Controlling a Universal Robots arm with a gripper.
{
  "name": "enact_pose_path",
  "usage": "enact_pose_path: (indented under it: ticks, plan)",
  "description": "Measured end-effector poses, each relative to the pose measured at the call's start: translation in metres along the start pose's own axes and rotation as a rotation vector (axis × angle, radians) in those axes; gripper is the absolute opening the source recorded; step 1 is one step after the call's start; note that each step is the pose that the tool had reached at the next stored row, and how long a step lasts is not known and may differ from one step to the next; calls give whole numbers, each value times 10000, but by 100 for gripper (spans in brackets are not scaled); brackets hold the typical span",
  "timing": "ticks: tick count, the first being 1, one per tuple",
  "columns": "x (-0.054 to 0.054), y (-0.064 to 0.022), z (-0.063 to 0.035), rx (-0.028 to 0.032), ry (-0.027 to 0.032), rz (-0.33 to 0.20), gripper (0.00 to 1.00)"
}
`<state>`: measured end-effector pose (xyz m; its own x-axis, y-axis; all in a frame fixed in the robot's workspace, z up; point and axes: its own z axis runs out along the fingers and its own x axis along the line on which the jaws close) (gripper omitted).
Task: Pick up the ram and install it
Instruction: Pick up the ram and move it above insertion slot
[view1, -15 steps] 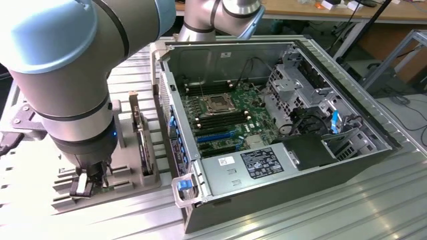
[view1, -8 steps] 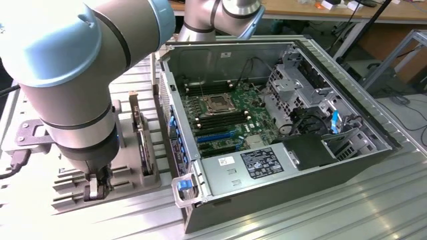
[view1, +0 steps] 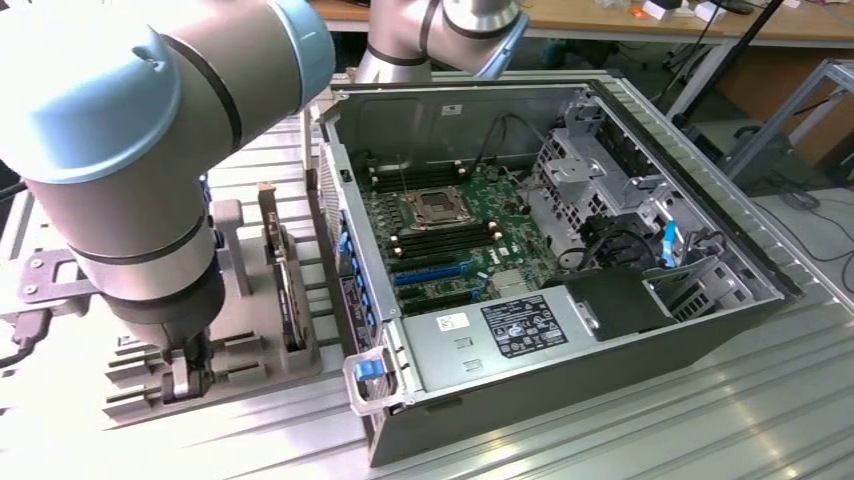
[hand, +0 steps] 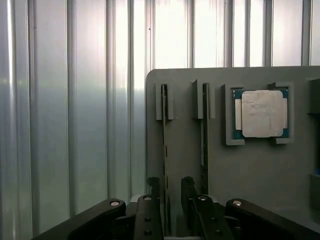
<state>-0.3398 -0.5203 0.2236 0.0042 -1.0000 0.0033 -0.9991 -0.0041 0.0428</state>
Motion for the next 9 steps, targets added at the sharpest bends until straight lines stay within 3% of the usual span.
enact_pose_path:
  ticks: [1,9]
  plan:
    - [6,40,4,-2,5,-9,31]
    - [44,46,134,2,4,-21,31]
